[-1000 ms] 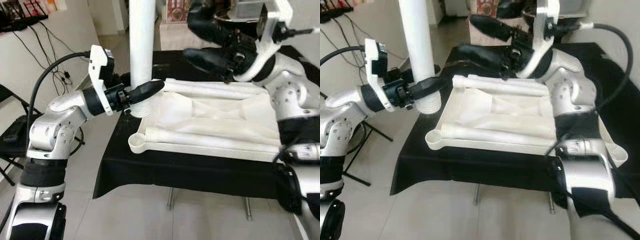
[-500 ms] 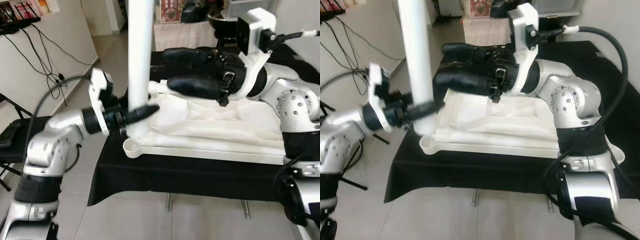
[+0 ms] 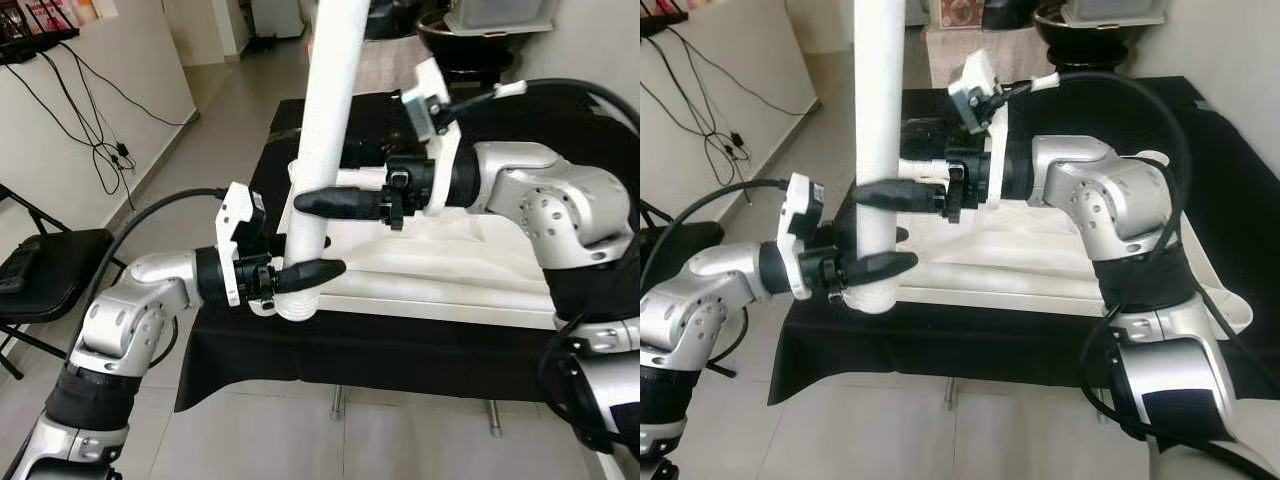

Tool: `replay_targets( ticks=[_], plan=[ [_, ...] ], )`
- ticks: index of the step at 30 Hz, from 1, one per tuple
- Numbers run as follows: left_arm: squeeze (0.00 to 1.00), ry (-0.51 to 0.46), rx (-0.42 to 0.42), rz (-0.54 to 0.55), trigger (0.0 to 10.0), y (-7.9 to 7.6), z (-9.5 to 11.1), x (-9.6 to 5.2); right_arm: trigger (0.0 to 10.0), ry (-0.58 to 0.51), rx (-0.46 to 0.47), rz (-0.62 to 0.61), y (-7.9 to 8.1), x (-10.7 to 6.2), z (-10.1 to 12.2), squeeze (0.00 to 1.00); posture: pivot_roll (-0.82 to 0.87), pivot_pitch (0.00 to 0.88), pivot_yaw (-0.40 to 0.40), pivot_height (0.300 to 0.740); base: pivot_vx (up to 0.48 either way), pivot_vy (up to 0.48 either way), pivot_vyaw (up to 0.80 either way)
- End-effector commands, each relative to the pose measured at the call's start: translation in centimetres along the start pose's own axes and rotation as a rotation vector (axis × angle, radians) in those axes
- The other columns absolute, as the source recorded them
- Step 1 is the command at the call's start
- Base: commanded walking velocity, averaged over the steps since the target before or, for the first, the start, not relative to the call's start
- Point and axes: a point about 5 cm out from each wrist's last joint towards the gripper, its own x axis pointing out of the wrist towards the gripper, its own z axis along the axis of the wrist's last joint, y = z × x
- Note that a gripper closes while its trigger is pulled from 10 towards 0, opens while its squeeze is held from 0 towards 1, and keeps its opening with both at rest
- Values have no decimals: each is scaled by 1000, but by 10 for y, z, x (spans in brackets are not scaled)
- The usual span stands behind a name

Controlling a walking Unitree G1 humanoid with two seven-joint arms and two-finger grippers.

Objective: Building children table

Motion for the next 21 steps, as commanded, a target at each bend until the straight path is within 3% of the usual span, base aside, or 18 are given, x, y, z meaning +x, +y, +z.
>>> replay_targets(
  ticks=[1,9,10,11,12,21],
  plan=[
    [0,19,30,-12,0,-2,1,-3,10000,-11,0,34,5,3,8,0,-67,65,90,740,0,0,0],
    [0,42,39,-19,0,-3,-3,-4,10000,-27,48,57,7,4,11,0,-72,62,90,740,0,0,0],
    [0,47,45,-22,0,-4,-4,-3,2353,-31,73,71,8,5,11,0,-72,62,90,740,0,0,0],
    [0,47,45,-22,0,-4,-4,-3,2353,-31,73,71,8,5,11,0,-72,62,90,740,0,0,0],
    [0,48,48,-23,0,-4,-4,-3,0,-35,91,87,10,6,12,0,-72,62,90,740,0,0,0],
    [0,60,74,-3,0,-1,-7,0,0,-45,135,132,19,10,15,0,-84,52,90,740,0,0,0]
  ],
)
